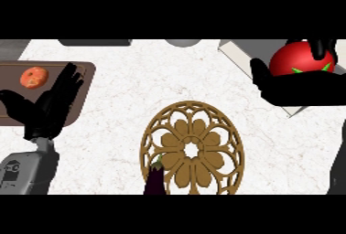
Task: Pick the tomato from the placemat and place it in the tiered shelf
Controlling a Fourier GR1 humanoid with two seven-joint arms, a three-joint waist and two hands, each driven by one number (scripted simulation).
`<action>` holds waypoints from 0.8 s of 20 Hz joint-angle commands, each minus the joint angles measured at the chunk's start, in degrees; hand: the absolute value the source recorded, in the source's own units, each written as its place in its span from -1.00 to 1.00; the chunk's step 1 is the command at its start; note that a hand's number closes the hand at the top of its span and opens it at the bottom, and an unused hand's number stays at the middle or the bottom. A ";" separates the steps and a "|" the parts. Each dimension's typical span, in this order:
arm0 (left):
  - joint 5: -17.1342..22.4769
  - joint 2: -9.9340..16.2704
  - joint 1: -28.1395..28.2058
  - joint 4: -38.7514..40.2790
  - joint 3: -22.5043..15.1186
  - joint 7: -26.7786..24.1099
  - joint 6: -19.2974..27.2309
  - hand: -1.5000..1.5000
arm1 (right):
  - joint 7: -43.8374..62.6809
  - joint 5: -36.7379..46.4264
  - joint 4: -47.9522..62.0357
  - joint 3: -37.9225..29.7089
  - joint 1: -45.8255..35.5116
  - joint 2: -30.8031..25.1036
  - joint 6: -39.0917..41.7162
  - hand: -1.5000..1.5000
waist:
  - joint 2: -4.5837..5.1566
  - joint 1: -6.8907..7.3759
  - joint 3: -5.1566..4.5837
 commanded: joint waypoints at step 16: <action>-1.46 -1.97 3.42 -3.10 -0.86 -0.05 -0.69 0.00 | -29.25 -8.41 27.90 -20.86 5.22 -16.86 -4.46 1.00 | 0.14 0.34 0.00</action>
